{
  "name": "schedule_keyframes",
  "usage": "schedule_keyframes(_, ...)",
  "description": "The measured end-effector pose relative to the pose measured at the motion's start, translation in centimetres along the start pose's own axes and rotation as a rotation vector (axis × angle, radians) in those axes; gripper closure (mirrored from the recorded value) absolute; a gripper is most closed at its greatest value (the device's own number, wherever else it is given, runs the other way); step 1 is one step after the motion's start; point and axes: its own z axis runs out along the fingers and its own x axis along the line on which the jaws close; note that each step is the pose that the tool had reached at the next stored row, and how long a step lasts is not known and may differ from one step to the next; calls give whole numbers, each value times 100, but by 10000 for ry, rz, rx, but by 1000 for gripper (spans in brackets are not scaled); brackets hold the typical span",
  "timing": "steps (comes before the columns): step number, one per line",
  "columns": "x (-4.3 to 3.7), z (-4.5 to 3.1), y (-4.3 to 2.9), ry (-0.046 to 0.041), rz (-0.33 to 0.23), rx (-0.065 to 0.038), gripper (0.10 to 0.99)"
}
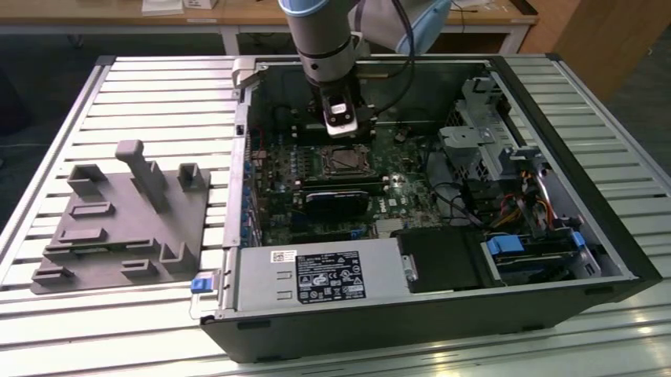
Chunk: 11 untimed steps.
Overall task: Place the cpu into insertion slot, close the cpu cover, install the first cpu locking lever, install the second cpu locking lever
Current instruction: 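Install the first cpu locking lever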
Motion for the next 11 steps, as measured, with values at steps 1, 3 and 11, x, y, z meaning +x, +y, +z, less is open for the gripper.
schedule_keyframes(1, 0, 0, 0, 1, -1, -1, 980)
schedule_keyframes(3, 0, 0, 0, 2, -1, -5, 980)
schedule_keyframes(11, -21, -120, 28, 2, -2, -4, 980)
